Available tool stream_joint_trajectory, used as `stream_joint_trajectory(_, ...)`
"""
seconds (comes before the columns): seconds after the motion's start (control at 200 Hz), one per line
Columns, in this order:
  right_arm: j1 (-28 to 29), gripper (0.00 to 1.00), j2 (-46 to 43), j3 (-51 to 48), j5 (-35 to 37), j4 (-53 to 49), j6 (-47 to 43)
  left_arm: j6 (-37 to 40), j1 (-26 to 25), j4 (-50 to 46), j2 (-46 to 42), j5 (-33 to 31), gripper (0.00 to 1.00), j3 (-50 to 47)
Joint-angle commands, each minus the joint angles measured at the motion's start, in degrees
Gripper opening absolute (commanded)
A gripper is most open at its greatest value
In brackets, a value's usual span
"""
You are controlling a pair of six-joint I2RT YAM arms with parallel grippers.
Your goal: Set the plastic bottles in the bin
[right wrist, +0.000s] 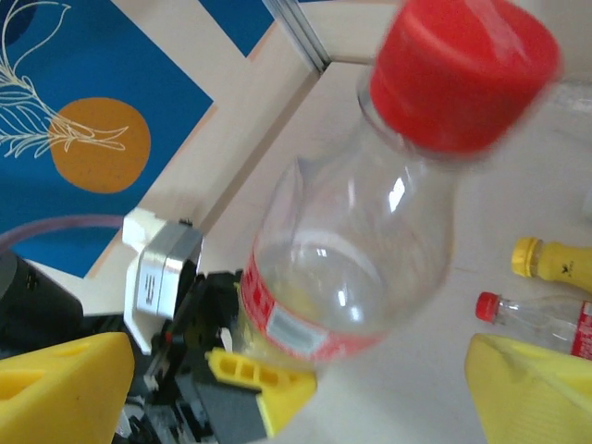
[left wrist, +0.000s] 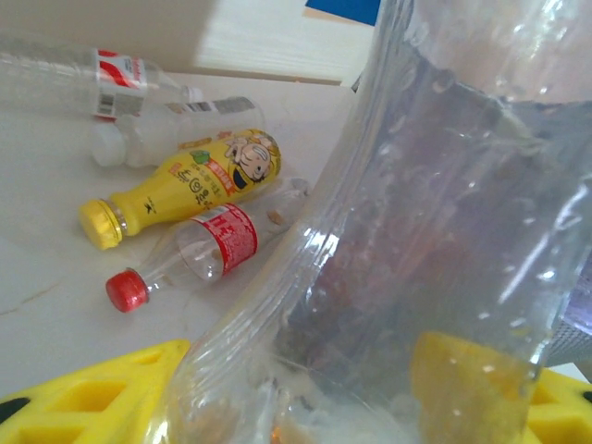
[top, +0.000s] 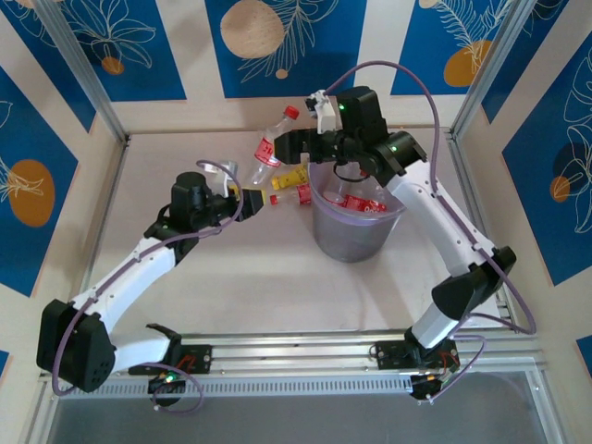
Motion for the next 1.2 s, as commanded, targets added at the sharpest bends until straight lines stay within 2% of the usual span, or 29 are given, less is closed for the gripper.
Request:
stream_joint_trajectory(0.0, 0.1, 0.92, 2.4, 3.3, -1.9, 2.0, 2.3, -1.2, -1.0, 2.2, -1.4, 1.1, 0.57, -0.4)
stream_joint_trajectory(0.335, 1.0, 0.82, 8.9, 7.4, -3.8, 0.0, 2.5, -0.9, -1.3, 2.4, -1.6, 0.7, 0.56, 0.2)
stream_joint_trajectory(0.585, 0.9, 0.63, 10.9, 8.8, -4.7, -0.3, 2.5, -0.1, -1.4, 1.4, -2.0, 0.6, 0.58, 0.5)
stream_joint_trajectory(0.665, 0.9, 0.60, 10.9, 9.1, -4.7, -0.5, 2.4, 0.1, -1.4, 1.2, -2.1, 0.3, 0.63, 0.5)
stream_joint_trajectory(0.825, 0.3, 0.54, 10.2, 9.2, -4.7, -0.2, 2.2, 0.2, -1.4, 1.5, -2.1, 0.0, 0.85, 0.5)
stream_joint_trajectory(0.905, -0.1, 0.52, 9.9, 10.0, -4.8, -0.1, 1.9, 0.4, -1.3, 1.5, -2.2, -0.2, 1.00, 0.2)
stream_joint_trajectory(1.195, -2.6, 0.51, 8.8, 18.0, -1.0, -2.1, -2.1, 1.3, -1.4, 1.2, -2.3, 0.5, 1.00, -1.4)
